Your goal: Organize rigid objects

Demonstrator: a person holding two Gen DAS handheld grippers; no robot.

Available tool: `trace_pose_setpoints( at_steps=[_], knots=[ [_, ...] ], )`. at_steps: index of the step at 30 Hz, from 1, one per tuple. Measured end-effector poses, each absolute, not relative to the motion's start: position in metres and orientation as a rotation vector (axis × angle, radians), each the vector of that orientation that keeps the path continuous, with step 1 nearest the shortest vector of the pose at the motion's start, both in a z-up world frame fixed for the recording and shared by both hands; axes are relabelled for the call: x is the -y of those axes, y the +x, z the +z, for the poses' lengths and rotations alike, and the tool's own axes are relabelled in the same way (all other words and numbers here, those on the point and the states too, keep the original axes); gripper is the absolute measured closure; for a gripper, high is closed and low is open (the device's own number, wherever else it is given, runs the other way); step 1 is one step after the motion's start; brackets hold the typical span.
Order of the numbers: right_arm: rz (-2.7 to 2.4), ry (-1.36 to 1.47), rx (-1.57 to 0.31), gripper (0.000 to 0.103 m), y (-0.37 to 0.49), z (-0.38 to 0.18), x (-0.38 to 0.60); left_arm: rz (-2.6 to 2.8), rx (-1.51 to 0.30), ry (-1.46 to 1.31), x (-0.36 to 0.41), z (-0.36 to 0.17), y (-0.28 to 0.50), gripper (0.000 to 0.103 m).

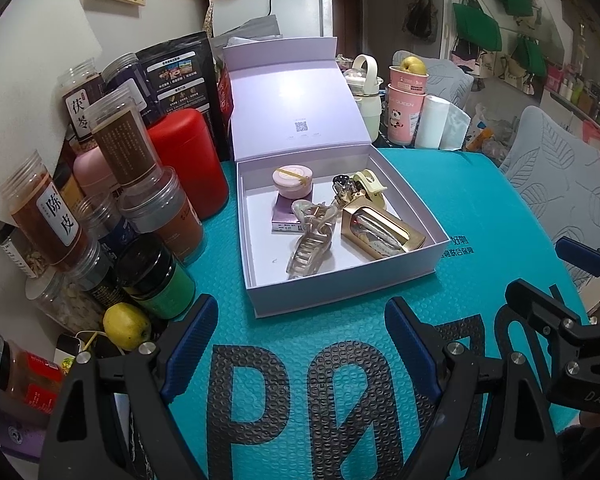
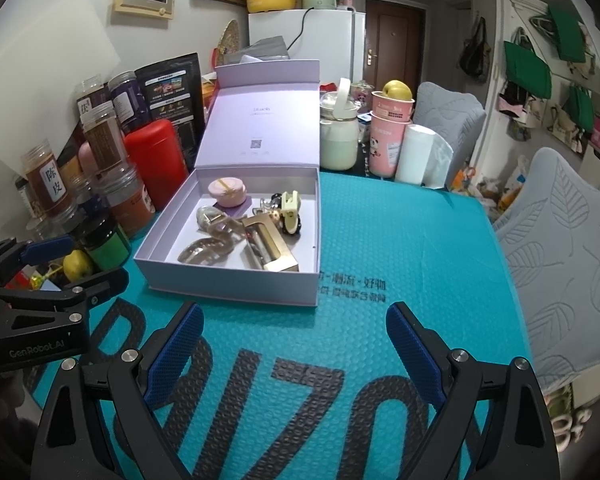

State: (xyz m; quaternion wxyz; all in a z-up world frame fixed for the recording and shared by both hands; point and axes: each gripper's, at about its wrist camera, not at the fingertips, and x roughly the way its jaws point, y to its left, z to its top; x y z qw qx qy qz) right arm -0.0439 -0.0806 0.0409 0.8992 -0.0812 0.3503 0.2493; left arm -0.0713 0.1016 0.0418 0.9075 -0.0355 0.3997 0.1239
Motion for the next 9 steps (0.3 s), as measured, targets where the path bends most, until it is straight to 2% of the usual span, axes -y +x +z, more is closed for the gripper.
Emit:
trace_pose_setpoints(
  at_steps=[9],
  knots=[
    [0.518,-0.172,-0.734,0.009,-0.0421,0.039,0.0785,0.262,-0.85,-0.082,-0.107,0.0339,-0.0661,0.017]
  ],
)
